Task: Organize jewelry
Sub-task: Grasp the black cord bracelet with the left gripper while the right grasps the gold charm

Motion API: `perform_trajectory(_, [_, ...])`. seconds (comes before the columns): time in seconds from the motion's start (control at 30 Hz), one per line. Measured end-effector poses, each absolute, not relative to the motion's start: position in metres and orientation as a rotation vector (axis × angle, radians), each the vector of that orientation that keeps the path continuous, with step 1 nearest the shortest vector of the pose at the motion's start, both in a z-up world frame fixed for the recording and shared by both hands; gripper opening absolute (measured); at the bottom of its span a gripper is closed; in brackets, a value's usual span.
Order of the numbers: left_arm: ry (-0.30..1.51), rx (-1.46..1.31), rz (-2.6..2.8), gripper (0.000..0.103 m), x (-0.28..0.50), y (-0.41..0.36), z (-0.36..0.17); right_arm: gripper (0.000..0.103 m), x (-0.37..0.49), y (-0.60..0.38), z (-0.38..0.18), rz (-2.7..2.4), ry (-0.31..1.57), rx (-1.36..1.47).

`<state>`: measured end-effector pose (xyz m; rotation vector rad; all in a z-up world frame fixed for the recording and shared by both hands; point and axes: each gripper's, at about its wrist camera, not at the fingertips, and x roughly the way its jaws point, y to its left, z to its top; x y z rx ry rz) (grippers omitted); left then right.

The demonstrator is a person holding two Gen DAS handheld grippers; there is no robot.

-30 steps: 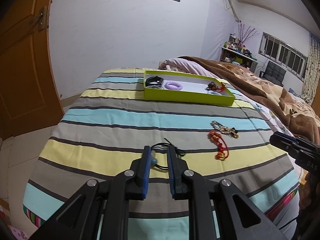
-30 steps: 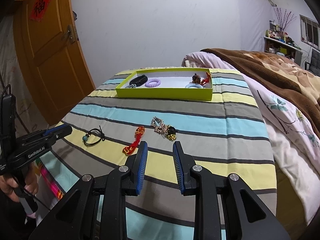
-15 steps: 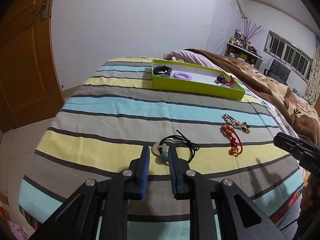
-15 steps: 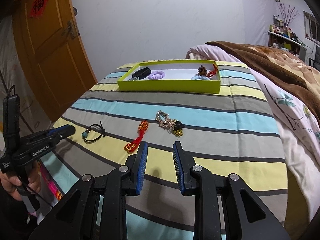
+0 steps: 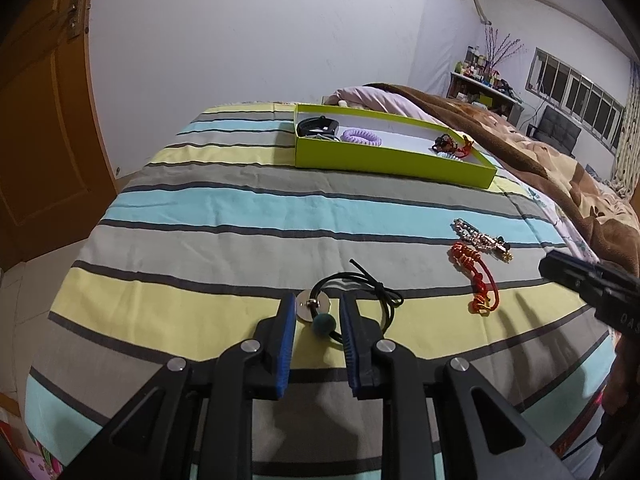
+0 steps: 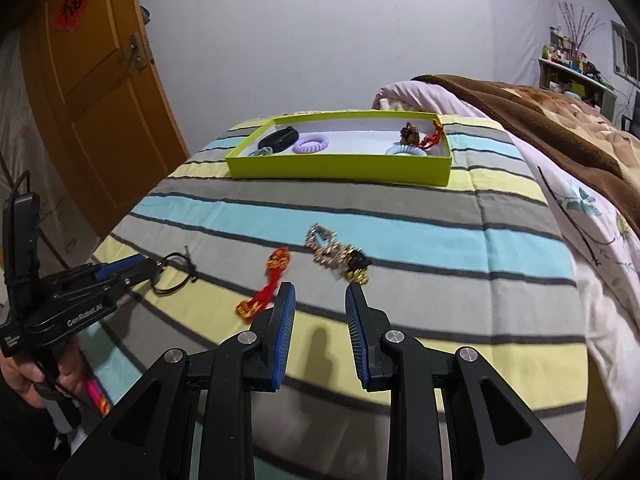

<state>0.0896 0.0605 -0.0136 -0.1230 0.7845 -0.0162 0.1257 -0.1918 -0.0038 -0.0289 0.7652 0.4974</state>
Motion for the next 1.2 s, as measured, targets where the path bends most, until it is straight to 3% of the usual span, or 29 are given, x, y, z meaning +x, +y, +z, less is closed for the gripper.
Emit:
perform_trajectory(0.67, [0.834,-0.069,-0.002,0.024,0.119,0.053,-0.025,0.027,0.179,-0.177,-0.031,0.534,0.876,-0.206])
perform_trajectory(0.77, [0.838,-0.053,-0.001,0.024,0.12,0.05,-0.024,0.019,0.179,-0.174,-0.031,0.54,0.869,-0.233])
perform_trajectory(1.2, [0.836,-0.02,0.007,0.021,0.119,0.045,-0.024,0.018,0.161,-0.168,-0.03,0.564,0.852,-0.257])
